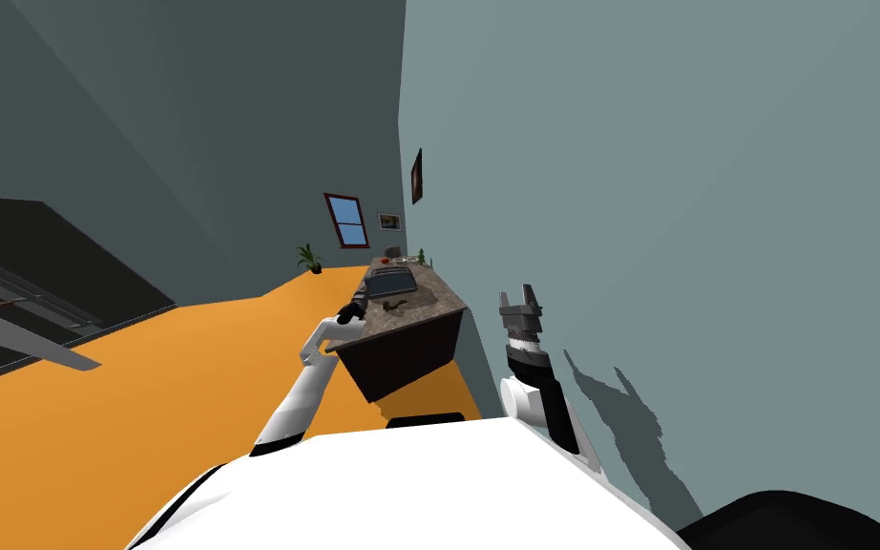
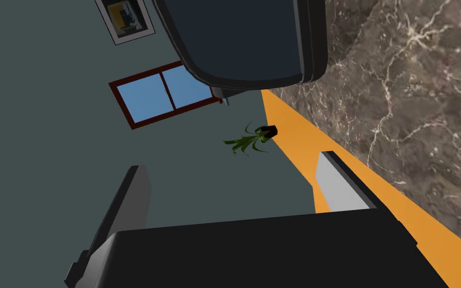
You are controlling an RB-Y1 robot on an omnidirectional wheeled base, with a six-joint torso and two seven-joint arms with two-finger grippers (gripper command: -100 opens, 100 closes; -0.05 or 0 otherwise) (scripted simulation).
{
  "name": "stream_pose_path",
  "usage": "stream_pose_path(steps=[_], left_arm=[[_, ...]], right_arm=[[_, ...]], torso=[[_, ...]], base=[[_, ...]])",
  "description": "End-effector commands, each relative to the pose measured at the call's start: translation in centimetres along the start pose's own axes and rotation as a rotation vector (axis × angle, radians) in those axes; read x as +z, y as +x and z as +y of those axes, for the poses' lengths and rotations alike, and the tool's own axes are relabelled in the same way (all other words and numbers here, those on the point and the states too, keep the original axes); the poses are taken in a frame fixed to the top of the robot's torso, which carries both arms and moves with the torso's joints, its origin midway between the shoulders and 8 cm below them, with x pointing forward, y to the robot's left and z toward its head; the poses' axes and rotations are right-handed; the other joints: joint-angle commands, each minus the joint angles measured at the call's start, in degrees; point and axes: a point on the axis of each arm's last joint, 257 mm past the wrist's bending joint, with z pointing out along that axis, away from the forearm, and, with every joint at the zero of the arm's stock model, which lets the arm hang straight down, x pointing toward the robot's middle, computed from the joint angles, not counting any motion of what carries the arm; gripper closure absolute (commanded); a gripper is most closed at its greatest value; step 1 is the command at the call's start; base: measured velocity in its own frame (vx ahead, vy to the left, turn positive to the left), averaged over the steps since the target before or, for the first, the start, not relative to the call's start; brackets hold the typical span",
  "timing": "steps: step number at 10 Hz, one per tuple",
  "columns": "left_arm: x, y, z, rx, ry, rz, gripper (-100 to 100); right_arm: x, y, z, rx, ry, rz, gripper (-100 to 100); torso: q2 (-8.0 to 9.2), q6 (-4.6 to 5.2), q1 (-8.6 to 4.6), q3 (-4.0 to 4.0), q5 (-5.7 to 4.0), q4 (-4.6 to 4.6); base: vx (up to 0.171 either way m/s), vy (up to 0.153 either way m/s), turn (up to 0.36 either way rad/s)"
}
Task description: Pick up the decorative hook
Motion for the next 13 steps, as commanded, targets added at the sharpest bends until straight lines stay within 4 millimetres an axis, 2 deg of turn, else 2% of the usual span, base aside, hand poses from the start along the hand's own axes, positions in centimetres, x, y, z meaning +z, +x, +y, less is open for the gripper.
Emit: stream_pose_path(steps=[1,5,8,9,13], left_arm=[[0.7,-0.6,1.1,-0.031,-0.056,-0.018,-100],[1.7,-1.6,3.3,-0.089,-0.162,-0.049,-100],[2.6,-2.6,5.8,-0.178,-0.284,-0.085,-100],[2.6,-2.7,6.0,-0.178,-0.293,-0.087,-100],[2.7,-3.2,9.6,-0.29,-0.442,-0.121,-100]], right_arm=[[0.0,0.0,0.0,0.0,0.0,0.0,0],[0.0,0.0,0.0,0.0,0.0,0.0,0],[0.0,0.0,0.0,0.0,0.0,0.0,0],[0.0,0.0,0.0,0.0,0.0,0.0,0],[0.0,0.0,0.0,0.0,0.0,0.0,0]], torso=[[0.0,0.0,0.0,0.0,0.0,0.0],[-0.05,0.03,-0.05,-0.03,-0.01,-0.01],[-0.07,0.03,-0.03,-0.04,0.0,-0.02],[-0.07,0.02,-0.04,-0.04,-0.01,-0.02],[-0.13,0.0,-0.02,-0.07,0.0,-0.03]], base=[[-0.01,-0.016,-0.078],[-0.004,-0.019,-0.098],[0.004,-0.022,-0.149],[0.006,-0.017,-0.04],[0.019,-0.019,-0.138]])
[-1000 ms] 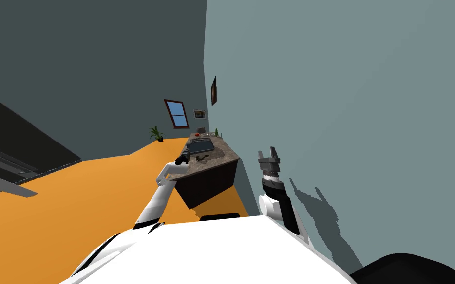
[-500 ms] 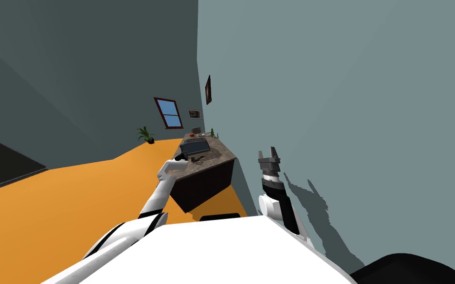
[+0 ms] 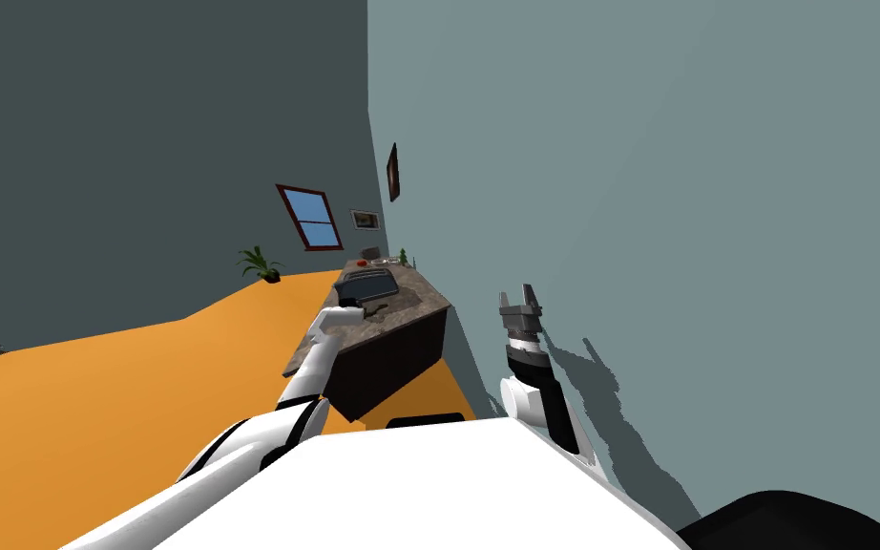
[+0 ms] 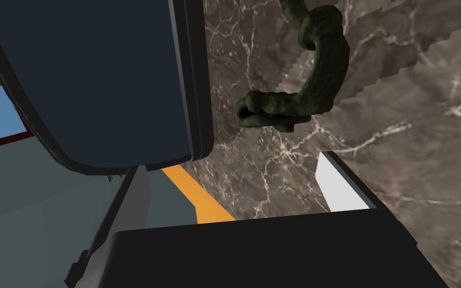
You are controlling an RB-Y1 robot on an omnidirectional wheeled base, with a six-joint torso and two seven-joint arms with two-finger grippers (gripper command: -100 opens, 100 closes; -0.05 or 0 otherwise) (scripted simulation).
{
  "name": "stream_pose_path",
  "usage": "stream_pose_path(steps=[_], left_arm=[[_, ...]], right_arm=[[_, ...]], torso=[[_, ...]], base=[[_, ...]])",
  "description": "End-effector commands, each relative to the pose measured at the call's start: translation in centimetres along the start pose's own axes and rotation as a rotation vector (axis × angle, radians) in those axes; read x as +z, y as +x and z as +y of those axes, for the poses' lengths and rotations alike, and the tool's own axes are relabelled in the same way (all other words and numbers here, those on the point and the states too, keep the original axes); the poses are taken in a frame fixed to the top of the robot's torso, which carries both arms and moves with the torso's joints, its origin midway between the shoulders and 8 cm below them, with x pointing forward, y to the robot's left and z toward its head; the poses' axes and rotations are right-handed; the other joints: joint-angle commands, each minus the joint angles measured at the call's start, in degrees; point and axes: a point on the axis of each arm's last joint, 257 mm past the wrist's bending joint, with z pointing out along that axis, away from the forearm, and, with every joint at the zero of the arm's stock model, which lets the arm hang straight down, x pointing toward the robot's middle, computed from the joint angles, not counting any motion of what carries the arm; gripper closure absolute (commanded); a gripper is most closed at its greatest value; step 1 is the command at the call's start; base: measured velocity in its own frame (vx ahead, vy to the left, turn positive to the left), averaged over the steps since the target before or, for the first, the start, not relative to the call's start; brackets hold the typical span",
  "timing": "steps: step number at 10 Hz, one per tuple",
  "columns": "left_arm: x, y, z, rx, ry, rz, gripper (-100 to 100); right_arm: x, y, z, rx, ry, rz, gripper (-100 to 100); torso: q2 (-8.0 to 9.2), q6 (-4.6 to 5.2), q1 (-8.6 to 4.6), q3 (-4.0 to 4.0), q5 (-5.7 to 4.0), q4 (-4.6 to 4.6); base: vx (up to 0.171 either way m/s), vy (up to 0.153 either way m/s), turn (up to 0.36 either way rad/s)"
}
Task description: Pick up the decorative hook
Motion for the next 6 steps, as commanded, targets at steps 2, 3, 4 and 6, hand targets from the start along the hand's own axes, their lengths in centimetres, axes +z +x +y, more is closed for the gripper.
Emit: stream_pose_path(steps=[2,3,4,6], left_arm=[[0.8,-0.4,2.1,-0.063,-0.092,-0.015,-100],[1.0,-0.6,3.0,-0.082,-0.121,-0.019,-100],[1.1,-0.7,3.9,-0.097,-0.149,-0.023,-100],[1.4,-1.0,6.5,-0.121,-0.213,-0.033,-100]], right_arm=[[0.0,0.0,0.0,0.0,0.0,0.0,0],[0.0,0.0,0.0,0.0,0.0,0.0,0],[0.0,0.0,0.0,0.0,0.0,0.0,0],[0.0,0.0,0.0,0.0,0.0,0.0,0]], torso=[[-0.01,-0.01,0.0,0.0,0.0,0.0],[-0.02,-0.02,0.02,-0.01,0.01,-0.01],[-0.01,-0.02,0.04,-0.01,0.01,0.0],[0.01,-0.04,0.06,0.01,0.02,0.0]], base=[[0.028,-0.019,-0.129],[0.028,-0.011,-0.11],[0.025,-0.007,-0.087],[0.023,-0.006,-0.08]])
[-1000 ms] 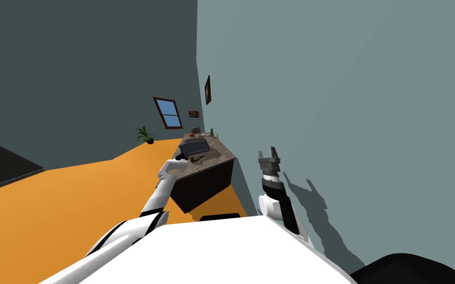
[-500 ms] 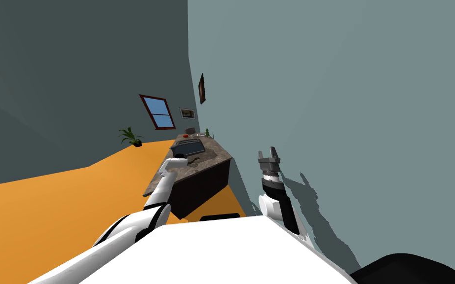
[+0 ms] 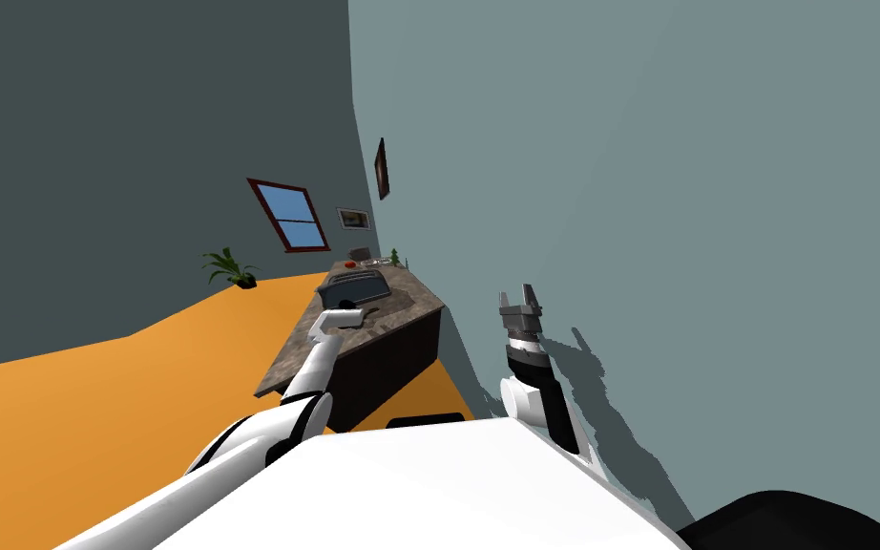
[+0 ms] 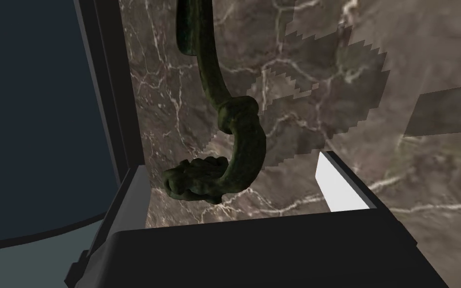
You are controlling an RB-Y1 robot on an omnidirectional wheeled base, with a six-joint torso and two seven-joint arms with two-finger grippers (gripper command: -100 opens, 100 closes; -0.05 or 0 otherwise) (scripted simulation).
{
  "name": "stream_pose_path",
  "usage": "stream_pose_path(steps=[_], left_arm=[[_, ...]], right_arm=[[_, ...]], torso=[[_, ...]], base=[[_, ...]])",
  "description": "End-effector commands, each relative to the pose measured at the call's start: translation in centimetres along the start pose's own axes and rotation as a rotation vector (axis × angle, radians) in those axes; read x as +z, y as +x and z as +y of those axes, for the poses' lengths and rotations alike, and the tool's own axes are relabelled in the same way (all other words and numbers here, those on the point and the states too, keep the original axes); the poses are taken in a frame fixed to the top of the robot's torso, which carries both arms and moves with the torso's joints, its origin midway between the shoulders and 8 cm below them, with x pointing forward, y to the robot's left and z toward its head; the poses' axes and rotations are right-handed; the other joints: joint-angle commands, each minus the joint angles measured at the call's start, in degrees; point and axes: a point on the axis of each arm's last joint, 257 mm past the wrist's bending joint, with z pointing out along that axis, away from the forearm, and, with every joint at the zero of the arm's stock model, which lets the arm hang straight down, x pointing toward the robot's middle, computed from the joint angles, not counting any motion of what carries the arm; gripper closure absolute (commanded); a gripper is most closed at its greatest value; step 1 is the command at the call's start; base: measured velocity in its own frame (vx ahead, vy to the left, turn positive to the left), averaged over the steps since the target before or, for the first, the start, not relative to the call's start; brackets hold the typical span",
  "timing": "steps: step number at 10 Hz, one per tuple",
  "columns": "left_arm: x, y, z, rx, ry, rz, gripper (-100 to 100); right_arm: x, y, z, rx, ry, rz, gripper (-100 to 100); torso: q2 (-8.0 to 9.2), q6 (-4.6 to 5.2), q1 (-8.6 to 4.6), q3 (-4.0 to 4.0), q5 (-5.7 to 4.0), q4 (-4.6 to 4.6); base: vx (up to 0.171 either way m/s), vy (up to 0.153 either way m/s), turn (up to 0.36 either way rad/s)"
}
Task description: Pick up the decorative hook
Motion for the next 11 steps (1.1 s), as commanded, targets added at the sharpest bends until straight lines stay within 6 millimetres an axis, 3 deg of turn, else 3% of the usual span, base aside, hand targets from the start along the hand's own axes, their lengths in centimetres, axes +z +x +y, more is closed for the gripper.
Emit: stream_pose_path(steps=[1,2,3,4,11], left_arm=[[0.5,-0.1,0.6,-0.006,-0.017,-0.004,-100],[0.2,-0.1,0.4,-0.004,-0.013,-0.003,-100],[0.3,-0.1,0.4,-0.005,-0.014,-0.003,0],[0.9,0.1,0.3,0.005,-0.014,0.005,-100],[2.8,0.5,-0.1,0.029,-0.018,0.03,-100]], right_arm=[[0.0,0.0,0.0,0.0,0.0,0.0,0],[0.0,0.0,0.0,0.0,0.0,0.0,0],[0.0,0.0,0.0,0.0,0.0,0.0,0],[0.0,0.0,0.0,0.0,0.0,0.0,0],[0.0,0.0,0.0,0.0,0.0,0.0,0]], torso=[[0.0,0.0,0.0,0.0,0.0,0.0],[0.03,0.0,0.01,0.02,0.0,0.01],[0.06,0.0,0.01,0.04,0.0,0.02],[0.07,0.0,0.02,0.05,0.0,0.02],[-0.01,0.0,-0.08,0.0,-0.02,0.0]], base=[[0.008,-0.004,0.001],[0.0,0.0,0.0],[0.0,0.0,0.0],[0.013,-0.018,0.09],[0.018,-0.03,0.051]])
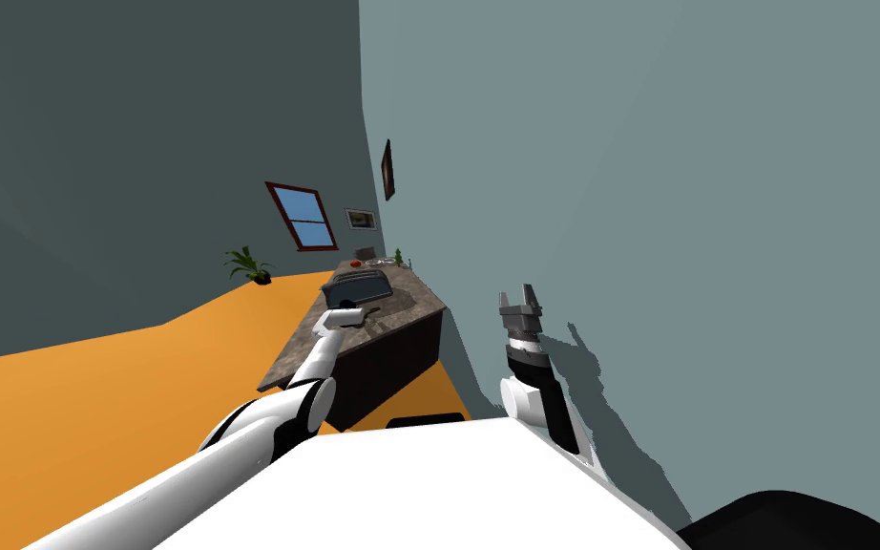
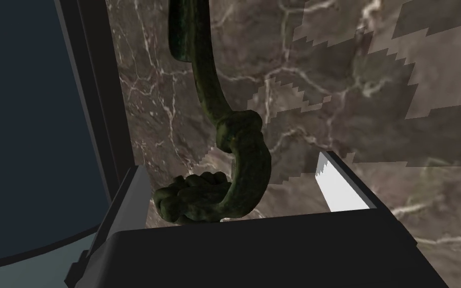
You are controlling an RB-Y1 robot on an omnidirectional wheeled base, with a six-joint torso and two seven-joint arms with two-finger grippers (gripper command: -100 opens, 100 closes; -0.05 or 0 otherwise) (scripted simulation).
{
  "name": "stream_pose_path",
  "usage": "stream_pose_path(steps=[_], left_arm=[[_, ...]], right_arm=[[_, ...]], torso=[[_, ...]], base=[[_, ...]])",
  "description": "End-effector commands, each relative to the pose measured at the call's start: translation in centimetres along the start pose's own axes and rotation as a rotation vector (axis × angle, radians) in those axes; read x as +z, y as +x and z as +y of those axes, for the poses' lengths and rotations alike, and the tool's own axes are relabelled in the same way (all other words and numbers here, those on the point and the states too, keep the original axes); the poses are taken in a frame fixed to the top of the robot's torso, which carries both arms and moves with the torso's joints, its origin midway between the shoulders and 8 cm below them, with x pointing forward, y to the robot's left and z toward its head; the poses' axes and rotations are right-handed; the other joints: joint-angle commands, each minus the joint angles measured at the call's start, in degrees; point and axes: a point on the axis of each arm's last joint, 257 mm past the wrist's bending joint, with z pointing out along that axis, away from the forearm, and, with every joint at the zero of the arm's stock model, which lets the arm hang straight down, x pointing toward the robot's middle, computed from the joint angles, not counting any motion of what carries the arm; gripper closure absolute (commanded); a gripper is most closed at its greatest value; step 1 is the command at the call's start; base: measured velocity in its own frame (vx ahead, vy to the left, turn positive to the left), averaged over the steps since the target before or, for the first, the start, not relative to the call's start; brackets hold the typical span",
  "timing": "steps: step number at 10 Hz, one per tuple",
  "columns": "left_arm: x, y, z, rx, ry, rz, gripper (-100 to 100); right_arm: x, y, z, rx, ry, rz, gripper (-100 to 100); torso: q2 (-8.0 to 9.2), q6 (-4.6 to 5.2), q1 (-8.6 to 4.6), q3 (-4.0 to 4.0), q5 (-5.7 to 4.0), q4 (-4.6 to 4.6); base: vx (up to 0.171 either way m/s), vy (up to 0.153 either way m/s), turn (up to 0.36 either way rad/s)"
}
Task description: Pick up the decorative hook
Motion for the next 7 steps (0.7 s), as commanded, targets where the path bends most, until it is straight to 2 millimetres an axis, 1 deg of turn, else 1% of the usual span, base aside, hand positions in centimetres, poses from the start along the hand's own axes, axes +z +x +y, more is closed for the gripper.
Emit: stream_pose_path(steps=[1,2,3,4,7], left_arm=[[0.4,0.14,-0.1,0.007,0.001,0.008,-100],[0.67,0.22,-0.14,0.01,0.0,0.012,-100],[0.53,0.12,-0.09,0.007,-0.001,0.009,-100],[0.57,0.13,-0.13,0.009,0.001,0.01,100],[0.55,0.2,-0.13,0.015,0.001,0.01,100]], right_arm=[[0.0,0.0,0.0,0.0,0.0,0.0,0],[0.0,0.0,0.0,0.0,0.0,0.0,0],[0.0,0.0,0.0,0.0,0.0,0.0,0],[0.0,0.0,0.0,0.0,0.0,0.0,0],[0.0,0.0,0.0,0.0,0.0,0.0,0]], torso=[[0.0,0.0,0.0,0.0,0.0,0.0],[0.01,0.0,0.0,0.01,0.0,0.0],[0.0,0.0,0.0,0.0,0.0,0.0],[0.03,0.01,0.04,0.02,0.01,0.01],[0.09,-0.09,0.13,0.06,0.07,0.03]], base=[[0.012,-0.031,0.066],[0.019,-0.032,0.056],[0.01,-0.015,0.011],[0.0,0.0,0.0],[0.001,0.001,-0.004]])
